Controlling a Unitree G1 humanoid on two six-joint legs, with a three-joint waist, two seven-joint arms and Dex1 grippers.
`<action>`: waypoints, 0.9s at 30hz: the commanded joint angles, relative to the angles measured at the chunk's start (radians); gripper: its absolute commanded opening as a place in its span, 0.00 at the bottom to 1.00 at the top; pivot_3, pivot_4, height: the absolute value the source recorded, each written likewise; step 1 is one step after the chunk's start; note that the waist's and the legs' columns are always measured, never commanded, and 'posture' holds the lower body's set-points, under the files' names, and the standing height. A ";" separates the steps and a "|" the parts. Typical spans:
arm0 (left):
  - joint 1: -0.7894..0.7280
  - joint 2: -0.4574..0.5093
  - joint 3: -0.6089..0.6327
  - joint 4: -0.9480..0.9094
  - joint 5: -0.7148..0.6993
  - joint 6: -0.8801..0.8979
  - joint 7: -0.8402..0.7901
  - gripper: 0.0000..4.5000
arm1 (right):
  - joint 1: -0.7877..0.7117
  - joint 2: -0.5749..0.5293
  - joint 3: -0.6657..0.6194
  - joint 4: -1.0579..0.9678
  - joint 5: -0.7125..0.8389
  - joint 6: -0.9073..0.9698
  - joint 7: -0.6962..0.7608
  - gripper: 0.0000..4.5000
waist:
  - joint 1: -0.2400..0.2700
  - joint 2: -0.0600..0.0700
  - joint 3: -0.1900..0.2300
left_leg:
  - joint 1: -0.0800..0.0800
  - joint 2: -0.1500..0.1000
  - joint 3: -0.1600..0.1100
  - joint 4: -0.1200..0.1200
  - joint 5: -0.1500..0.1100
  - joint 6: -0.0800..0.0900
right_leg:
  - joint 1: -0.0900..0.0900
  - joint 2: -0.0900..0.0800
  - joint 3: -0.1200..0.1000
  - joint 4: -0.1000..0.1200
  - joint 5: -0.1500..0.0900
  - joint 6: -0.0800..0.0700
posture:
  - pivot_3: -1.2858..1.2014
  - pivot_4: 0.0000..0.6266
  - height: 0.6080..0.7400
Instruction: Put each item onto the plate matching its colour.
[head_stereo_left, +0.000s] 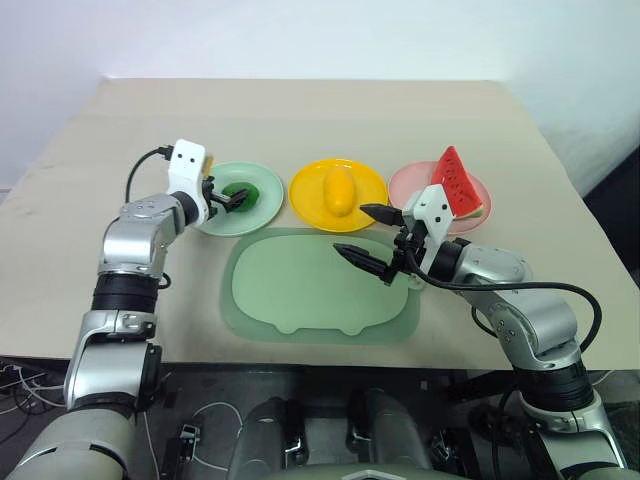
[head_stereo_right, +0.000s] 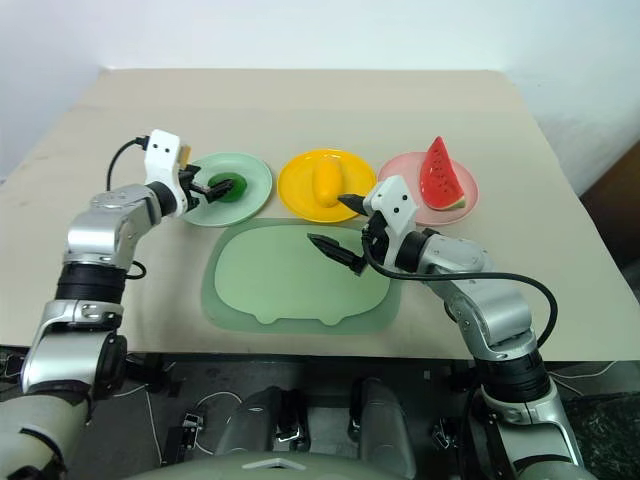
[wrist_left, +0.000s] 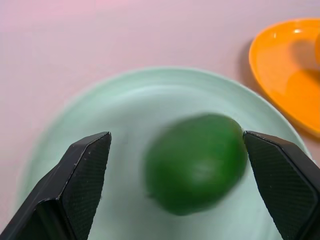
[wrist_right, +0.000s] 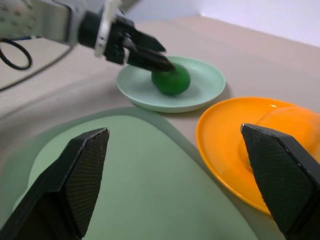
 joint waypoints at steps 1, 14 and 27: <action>0.056 0.064 0.073 -0.185 -0.063 0.062 -0.047 0.99 | -0.011 -0.004 -0.024 -0.002 0.003 -0.032 0.013 1.00 | 0.000 0.000 0.000 | 0.000 0.000 0.000 0.000 0.000 0.000 | 0.000 0.000 0.000 0.000 0.000 0.000 | 0.52 0.24 0.67; 0.526 0.049 0.241 -0.482 -0.257 -0.243 -0.334 0.99 | 0.053 -0.029 -0.113 -0.038 0.056 -0.034 0.032 1.00 | 0.008 0.000 0.000 | 0.000 0.000 0.000 0.000 0.000 0.000 | 0.001 -0.001 0.000 -0.001 -0.002 -0.003 | 0.52 0.24 0.67; 0.582 0.031 0.287 -0.380 -0.319 -0.369 -0.377 0.99 | 0.204 -0.084 -0.179 -0.144 0.086 0.007 0.002 1.00 | 0.008 0.000 0.000 | 0.000 0.000 -0.001 0.000 -0.001 0.001 | 0.001 -0.001 0.000 -0.003 -0.004 -0.001 | 0.52 0.24 0.67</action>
